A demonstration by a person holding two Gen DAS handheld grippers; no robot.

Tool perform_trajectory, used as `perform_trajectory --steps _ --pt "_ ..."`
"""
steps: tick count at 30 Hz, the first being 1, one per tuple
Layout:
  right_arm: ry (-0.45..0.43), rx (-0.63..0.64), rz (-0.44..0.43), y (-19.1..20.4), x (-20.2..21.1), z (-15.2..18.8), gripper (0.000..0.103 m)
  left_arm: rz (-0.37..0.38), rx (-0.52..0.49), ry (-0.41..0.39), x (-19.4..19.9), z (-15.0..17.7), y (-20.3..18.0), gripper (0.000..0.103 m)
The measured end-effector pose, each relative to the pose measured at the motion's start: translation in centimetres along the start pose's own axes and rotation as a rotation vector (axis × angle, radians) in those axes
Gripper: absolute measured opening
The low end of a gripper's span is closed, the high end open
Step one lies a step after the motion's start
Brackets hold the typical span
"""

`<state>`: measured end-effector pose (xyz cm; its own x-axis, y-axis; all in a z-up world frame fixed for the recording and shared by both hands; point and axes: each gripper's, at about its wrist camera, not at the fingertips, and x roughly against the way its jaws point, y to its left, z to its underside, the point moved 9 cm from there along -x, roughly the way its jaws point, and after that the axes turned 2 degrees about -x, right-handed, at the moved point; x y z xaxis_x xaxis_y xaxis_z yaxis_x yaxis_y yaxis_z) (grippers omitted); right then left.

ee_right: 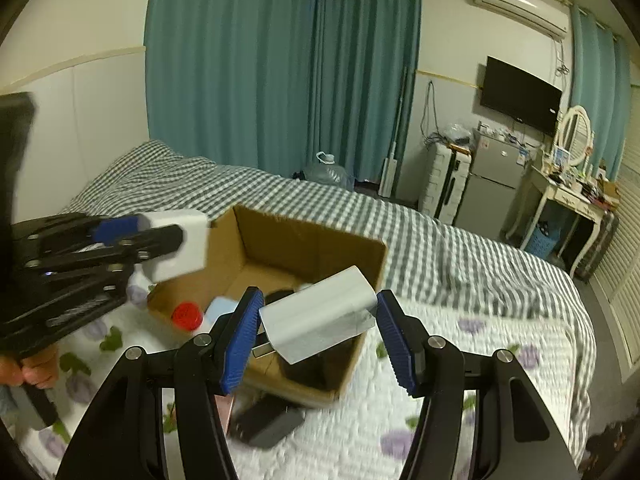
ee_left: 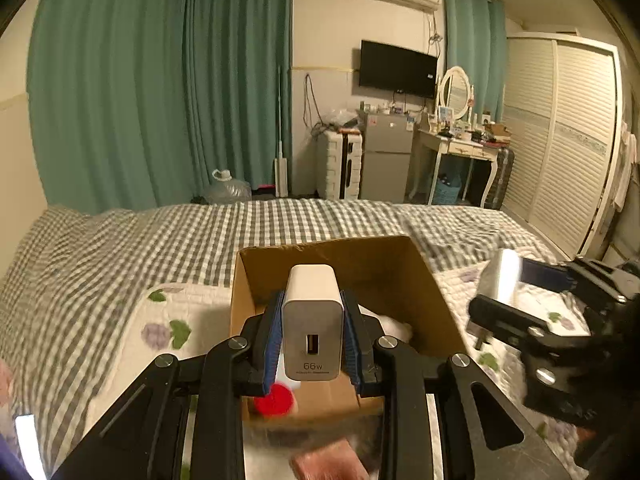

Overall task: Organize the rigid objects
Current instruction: 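Carry both white charger cubes into the box and open both tools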

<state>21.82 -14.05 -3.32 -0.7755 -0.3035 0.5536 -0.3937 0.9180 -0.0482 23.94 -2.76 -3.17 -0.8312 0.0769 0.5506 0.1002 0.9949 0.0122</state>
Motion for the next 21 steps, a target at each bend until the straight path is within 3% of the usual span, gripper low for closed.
perform_trajectory --steps 5,11,15,18,21 --pt "0.024 0.009 -0.009 -0.6 -4.0 -0.1 0.058 -0.005 0.019 0.063 -7.3 0.9 2.0 0.028" --pt "0.093 -0.019 -0.032 -1.4 -7.5 2.1 0.058 -0.003 0.036 0.127 -10.7 3.0 3.1 0.028" --pt "0.096 -0.016 -0.031 -1.3 -7.3 2.6 0.058 -0.024 0.046 0.144 -10.6 3.5 3.4 0.032" --pt "0.086 -0.015 -0.032 -1.2 -6.6 2.6 0.058 -0.041 0.036 0.102 -8.4 2.6 3.4 0.053" --pt "0.084 -0.004 -0.038 -0.8 -6.0 2.4 0.058 -0.030 0.032 0.059 -5.6 1.7 3.3 0.053"
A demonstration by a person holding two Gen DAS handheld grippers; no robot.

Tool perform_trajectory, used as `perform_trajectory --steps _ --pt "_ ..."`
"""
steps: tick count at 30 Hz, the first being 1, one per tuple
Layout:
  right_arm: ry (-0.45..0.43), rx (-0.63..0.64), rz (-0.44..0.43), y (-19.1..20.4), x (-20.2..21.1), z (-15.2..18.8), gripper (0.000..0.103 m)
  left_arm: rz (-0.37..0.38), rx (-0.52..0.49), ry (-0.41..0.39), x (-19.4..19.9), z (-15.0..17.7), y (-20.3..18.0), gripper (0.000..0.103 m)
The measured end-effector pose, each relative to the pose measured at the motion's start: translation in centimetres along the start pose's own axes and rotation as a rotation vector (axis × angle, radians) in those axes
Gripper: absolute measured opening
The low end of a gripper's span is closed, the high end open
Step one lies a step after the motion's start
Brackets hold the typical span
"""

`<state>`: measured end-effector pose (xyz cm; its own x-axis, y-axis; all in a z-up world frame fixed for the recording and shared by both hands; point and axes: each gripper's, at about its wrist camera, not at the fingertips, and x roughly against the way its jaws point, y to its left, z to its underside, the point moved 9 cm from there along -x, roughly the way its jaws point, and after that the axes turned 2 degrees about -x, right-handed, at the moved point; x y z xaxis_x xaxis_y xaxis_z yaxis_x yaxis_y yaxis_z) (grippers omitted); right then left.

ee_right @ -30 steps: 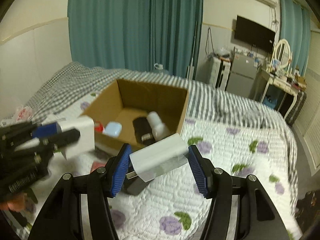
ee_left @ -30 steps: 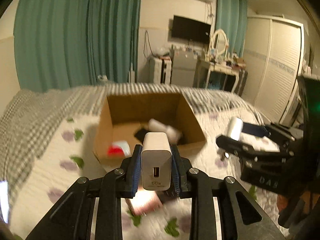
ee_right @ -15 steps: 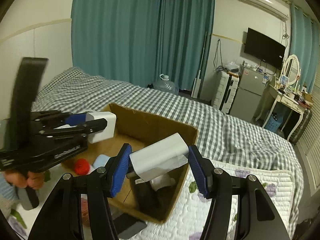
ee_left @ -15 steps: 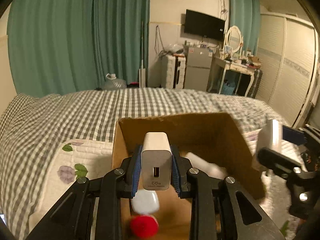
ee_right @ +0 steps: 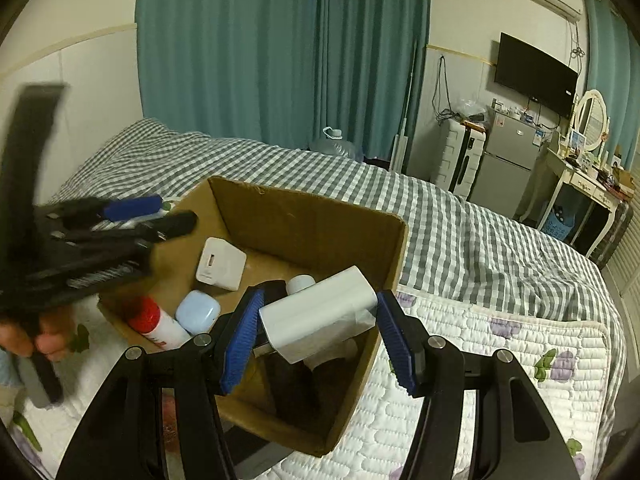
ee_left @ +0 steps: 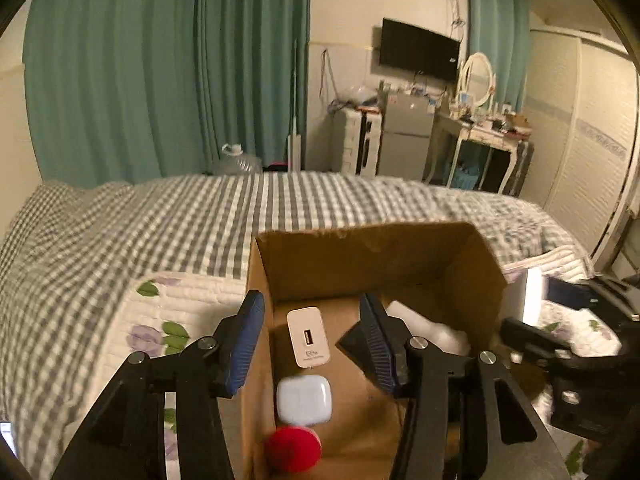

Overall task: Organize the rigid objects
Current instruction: 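Carry both white charger cubes into the box and open both tools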

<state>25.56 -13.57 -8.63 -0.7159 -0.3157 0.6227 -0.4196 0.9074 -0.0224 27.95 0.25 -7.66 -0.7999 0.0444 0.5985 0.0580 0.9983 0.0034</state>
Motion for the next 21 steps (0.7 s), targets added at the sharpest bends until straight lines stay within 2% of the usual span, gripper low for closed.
perform_trajectory --steps 6,12,16,18,19,21 --pt "0.019 0.034 -0.027 2.1 -0.2 -0.3 0.057 -0.041 -0.017 -0.001 3.4 1.1 0.8 0.057" --pt "0.062 0.059 -0.057 4.3 -3.0 0.4 0.056 -0.051 0.049 0.057 4.1 4.0 3.0 0.057" --pt "0.050 0.033 -0.066 4.6 -4.0 0.4 0.057 -0.065 0.063 0.080 4.2 5.6 3.8 0.057" --pt "0.040 0.000 -0.075 4.3 -3.6 0.2 0.064 -0.066 0.067 0.088 4.1 6.0 4.0 0.057" --pt "0.030 -0.011 -0.080 4.2 -3.2 0.0 0.071 -0.065 0.068 0.087 4.2 6.2 4.0 0.057" --pt "-0.004 -0.031 -0.076 3.7 -1.6 -0.4 0.073 -0.063 0.068 0.083 4.4 6.2 4.0 0.057"
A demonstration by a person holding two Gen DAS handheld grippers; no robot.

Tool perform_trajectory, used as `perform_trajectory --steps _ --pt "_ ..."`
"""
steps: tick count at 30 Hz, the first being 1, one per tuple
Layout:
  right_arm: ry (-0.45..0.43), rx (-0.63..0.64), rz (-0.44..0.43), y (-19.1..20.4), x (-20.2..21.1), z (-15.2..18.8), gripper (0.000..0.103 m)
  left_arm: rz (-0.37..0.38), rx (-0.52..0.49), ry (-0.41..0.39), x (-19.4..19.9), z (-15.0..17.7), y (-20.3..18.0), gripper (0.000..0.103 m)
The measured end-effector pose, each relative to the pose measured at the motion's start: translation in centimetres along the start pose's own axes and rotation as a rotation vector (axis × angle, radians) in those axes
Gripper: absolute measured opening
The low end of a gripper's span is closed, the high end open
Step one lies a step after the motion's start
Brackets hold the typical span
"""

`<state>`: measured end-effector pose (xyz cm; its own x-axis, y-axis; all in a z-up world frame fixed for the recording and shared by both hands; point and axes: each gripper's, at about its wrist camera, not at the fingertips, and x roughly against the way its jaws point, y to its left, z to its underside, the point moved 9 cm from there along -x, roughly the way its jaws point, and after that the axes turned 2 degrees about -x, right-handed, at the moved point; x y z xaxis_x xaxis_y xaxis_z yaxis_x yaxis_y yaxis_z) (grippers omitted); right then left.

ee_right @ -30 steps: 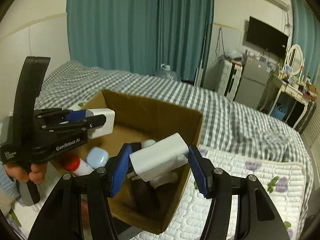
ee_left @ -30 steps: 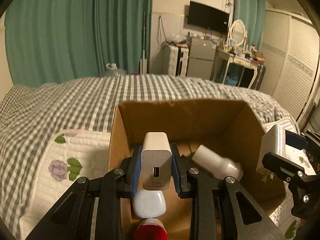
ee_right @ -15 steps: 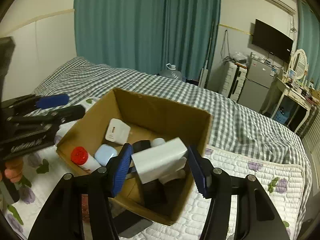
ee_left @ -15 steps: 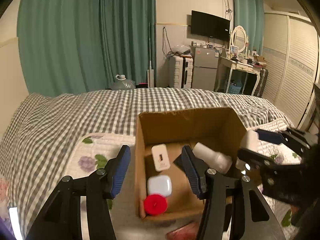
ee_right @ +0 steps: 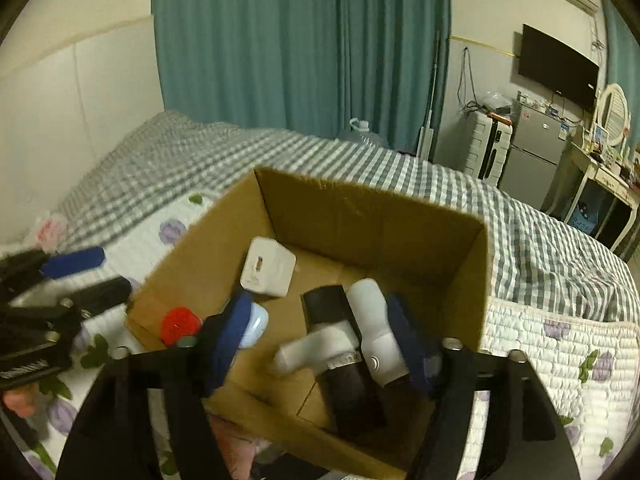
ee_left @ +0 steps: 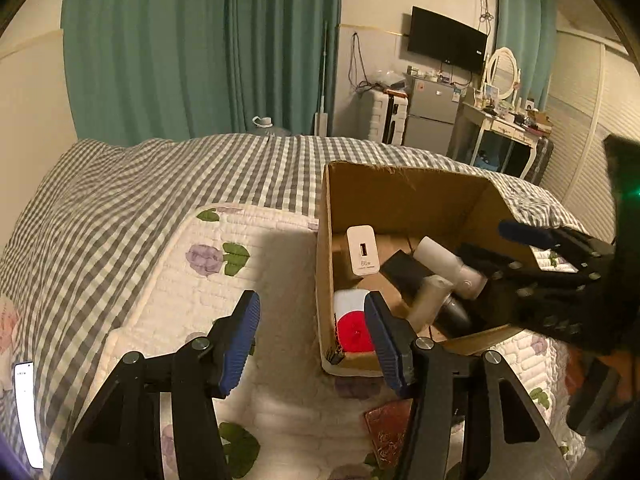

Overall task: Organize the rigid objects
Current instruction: 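Carry both white charger cubes into the box and open both tools, then grasp the pink notebook with the left tool while the right tool grasps the black power bank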

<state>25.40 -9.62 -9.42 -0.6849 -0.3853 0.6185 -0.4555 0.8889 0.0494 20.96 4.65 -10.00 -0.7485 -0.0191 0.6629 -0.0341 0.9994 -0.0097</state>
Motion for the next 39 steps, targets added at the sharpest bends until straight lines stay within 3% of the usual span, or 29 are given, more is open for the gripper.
perform_trajectory --steps 5,9,20,24,29,39 --pt "-0.040 -0.020 0.057 -1.1 4.0 0.4 0.078 0.004 -0.011 0.003 0.8 1.3 -0.6 0.057" --pt "-0.039 -0.005 0.129 -1.9 6.5 2.8 0.081 0.010 -0.006 0.037 1.0 3.3 -1.3 0.058" --pt "0.137 -0.036 0.152 -3.6 6.0 11.6 0.081 0.029 -0.102 0.169 -1.2 9.4 -6.5 0.058" --pt "0.145 -0.049 0.138 -3.6 5.5 12.1 0.081 0.041 -0.124 0.245 -3.0 11.8 -8.0 0.058" --pt "0.149 -0.064 0.126 -3.7 5.3 12.3 0.081 0.092 -0.071 0.353 -5.0 14.3 -8.9 0.060" --pt "0.180 -0.072 0.126 -3.8 4.5 12.9 0.081 0.059 -0.059 0.364 -6.9 14.6 -9.6 0.077"
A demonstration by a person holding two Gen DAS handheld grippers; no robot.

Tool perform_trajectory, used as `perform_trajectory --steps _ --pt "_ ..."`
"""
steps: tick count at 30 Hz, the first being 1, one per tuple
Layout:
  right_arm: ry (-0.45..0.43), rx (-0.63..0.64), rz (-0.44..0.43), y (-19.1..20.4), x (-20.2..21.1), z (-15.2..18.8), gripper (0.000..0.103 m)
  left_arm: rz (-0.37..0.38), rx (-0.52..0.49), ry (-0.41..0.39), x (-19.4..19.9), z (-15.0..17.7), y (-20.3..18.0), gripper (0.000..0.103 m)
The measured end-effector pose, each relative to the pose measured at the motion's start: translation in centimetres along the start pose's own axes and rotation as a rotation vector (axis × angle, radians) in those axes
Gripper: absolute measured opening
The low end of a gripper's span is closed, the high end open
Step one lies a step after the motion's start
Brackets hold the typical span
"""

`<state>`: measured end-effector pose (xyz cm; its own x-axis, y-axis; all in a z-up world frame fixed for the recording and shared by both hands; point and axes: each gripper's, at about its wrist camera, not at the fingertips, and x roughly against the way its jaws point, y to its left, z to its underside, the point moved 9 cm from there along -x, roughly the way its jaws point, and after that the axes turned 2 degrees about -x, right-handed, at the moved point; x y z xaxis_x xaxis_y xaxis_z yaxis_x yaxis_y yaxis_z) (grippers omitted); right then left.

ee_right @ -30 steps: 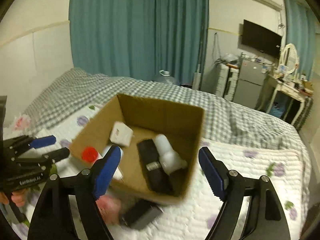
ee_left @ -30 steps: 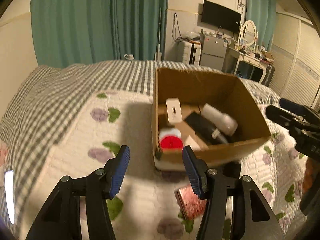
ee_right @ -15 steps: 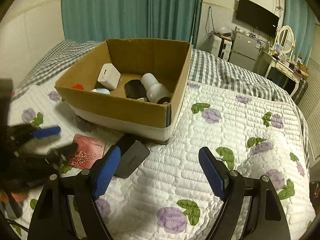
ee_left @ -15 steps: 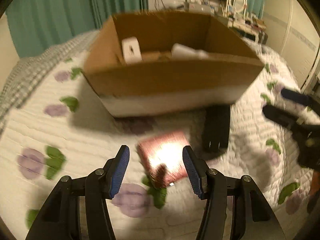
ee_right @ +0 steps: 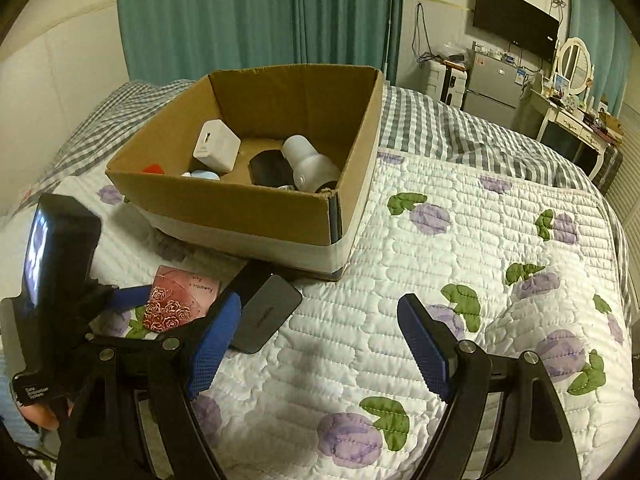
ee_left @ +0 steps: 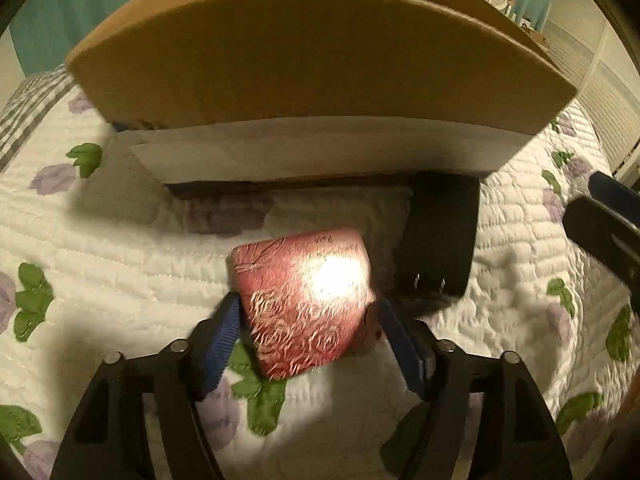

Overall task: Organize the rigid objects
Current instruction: 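Grasp the pink notebook with the left tool while the right tool grasps the black power bank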

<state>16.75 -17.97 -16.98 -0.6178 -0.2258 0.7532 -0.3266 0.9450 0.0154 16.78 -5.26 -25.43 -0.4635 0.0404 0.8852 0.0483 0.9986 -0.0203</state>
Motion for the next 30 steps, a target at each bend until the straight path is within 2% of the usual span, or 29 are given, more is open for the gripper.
perform_trajectory --steps 2,5,12,15,16,17,18,21,24,30 --pt "0.008 0.002 0.004 0.0 -0.2 0.2 0.081 -0.030 -0.025 0.009 -0.9 0.0 -0.1 0.080" --pt "0.018 0.006 0.014 0.0 -0.5 0.4 0.081 -0.131 -0.113 -0.003 -1.9 0.3 -1.0 0.082" --pt "0.024 0.010 0.027 -0.2 -0.8 0.8 0.081 -0.070 -0.099 -0.039 -0.2 0.8 0.0 0.077" --pt "0.011 0.012 0.016 0.0 -0.6 0.7 0.081 -0.065 -0.080 -0.079 2.2 1.4 1.4 0.075" --pt "0.007 0.013 0.011 0.2 -0.6 0.6 0.081 -0.069 -0.066 -0.113 3.5 1.3 2.2 0.070" --pt "0.006 0.014 0.004 0.4 -0.6 0.6 0.081 -0.062 -0.056 -0.131 4.3 1.3 2.6 0.059" --pt "0.007 0.014 -0.001 0.6 -0.7 0.6 0.081 -0.050 -0.040 -0.136 4.9 1.3 3.1 0.029" --pt "0.037 0.029 -0.028 1.8 -1.7 1.0 0.081 -0.013 0.038 -0.109 5.3 1.5 5.5 0.028" --pt "0.080 0.028 -0.047 2.9 -3.0 1.5 0.081 -0.008 0.059 -0.059 4.3 2.2 6.5 0.028" --pt "0.175 -0.107 -0.111 3.4 -6.4 1.9 0.080 0.032 0.047 -0.106 5.5 1.8 6.1 0.022"
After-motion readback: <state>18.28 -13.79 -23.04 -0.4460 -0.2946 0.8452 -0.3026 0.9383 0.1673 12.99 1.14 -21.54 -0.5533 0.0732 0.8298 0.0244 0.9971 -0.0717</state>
